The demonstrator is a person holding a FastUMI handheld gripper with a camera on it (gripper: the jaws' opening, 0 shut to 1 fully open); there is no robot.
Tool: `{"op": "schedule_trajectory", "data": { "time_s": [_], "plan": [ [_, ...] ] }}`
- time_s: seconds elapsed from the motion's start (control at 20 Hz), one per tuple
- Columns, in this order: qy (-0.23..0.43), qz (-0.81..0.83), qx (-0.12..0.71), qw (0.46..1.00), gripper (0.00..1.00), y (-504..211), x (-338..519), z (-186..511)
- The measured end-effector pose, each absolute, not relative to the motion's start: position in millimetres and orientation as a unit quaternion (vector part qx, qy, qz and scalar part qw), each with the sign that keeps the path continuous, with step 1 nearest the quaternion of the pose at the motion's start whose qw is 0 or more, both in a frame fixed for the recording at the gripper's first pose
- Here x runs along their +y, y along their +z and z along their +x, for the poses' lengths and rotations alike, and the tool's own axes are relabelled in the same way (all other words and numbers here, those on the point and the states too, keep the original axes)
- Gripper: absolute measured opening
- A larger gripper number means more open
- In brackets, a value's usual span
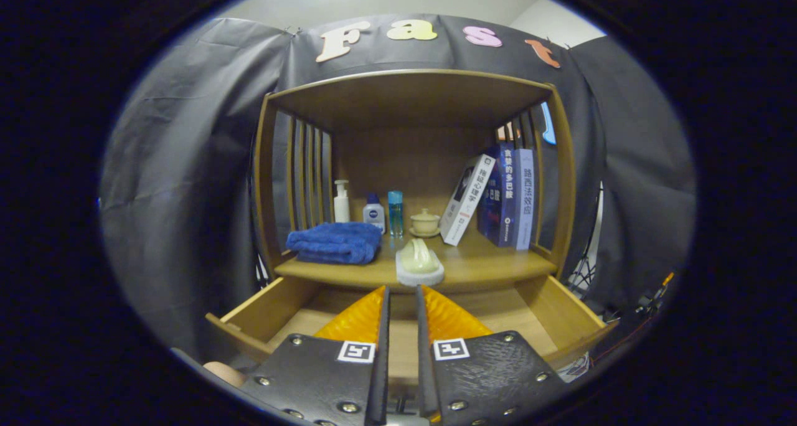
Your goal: Pull open the drawer, take out the items inside it, and place them on the countertop above the cabinet.
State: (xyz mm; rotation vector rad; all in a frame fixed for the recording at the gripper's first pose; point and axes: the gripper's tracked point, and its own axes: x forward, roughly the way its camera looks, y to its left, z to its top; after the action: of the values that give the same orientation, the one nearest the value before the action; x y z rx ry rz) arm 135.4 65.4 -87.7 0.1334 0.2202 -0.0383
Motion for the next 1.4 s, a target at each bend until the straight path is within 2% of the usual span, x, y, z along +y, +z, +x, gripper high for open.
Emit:
{"op": "schedule_trajectory", "data": {
  "time_s": [0.25,0.55,0.6,0.95,1.1,1.4],
  "plan": [
    [-0.030,0.052,0.110,0.992,0.20,-108.8,70.8,88.6],
    [-0.035,0.059,0.144,0.987,0.21,-148.3,80.2,73.1],
    [-0.037,0.060,0.148,0.986,0.24,-151.6,80.2,73.0],
    [-0.050,0.077,0.157,0.983,0.88,-166.4,78.6,79.1],
    [-0.052,0.073,0.158,0.983,0.99,-171.5,78.0,85.6],
    [-0.073,0.055,0.154,0.984,0.97,-174.3,74.0,89.6]
  ]
}}
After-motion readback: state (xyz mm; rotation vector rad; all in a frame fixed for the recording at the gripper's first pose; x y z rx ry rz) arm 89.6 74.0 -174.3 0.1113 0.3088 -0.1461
